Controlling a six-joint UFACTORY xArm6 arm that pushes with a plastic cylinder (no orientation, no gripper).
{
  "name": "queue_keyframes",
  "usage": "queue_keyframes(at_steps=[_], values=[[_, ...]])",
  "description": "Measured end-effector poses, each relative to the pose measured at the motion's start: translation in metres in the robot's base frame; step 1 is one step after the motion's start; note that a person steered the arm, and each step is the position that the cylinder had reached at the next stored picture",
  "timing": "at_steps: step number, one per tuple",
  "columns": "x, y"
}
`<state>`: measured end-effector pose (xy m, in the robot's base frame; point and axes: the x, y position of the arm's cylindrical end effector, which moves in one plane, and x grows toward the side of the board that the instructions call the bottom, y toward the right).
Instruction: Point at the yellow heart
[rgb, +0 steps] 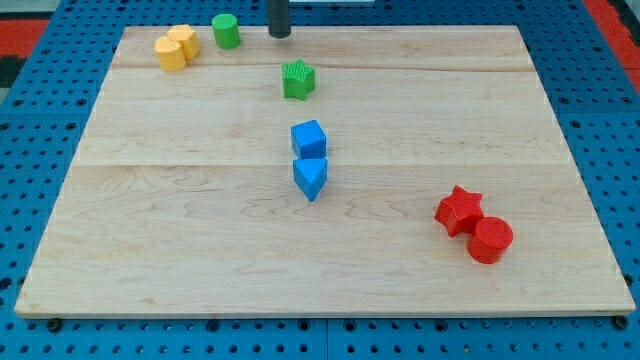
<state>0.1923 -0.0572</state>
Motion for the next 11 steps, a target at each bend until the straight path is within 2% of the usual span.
queue_keyframes(at_steps=[1,3,4,5,6,7,8,10,11], values=[[0.0,-0.017],[0.016,-0.108],[0.039,-0.098],[0.084,-0.087],[0.152,-0.132],[0.182,-0.23],[0.18,-0.248],[0.034,-0.216],[0.019,-0.159]])
